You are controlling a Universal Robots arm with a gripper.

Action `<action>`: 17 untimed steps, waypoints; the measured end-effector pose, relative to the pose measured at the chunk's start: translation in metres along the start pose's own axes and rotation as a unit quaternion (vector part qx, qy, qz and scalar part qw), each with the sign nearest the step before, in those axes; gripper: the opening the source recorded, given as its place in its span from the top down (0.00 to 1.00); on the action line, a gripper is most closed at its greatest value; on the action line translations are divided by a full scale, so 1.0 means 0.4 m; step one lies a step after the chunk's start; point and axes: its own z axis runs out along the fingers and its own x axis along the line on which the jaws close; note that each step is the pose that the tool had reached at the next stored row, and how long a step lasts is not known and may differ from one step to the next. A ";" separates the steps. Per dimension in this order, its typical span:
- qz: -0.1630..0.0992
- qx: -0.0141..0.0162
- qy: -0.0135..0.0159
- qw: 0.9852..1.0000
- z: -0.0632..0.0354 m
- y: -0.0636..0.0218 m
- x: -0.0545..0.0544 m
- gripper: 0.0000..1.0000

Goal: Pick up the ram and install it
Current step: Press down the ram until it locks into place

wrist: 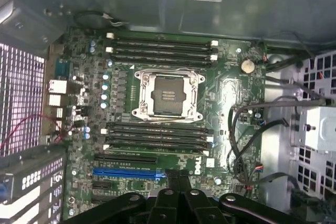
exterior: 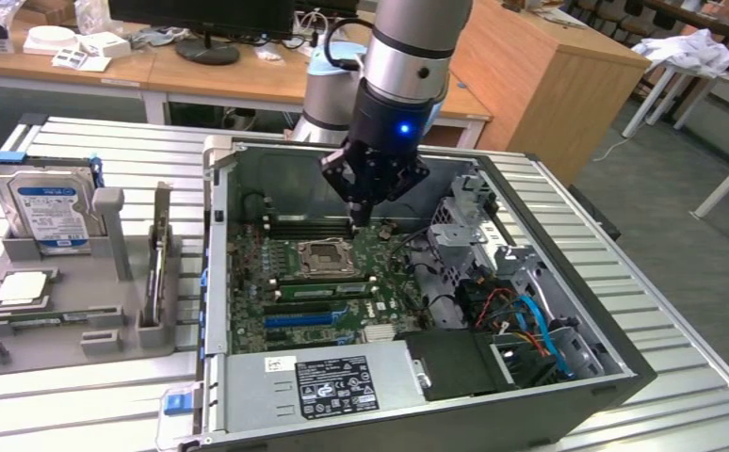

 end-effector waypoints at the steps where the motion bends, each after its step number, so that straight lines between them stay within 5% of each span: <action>1: 0.002 0.000 0.000 1.000 0.000 0.000 0.000 0.89; 17: 0.002 -0.003 0.004 1.000 0.000 0.001 0.016 0.89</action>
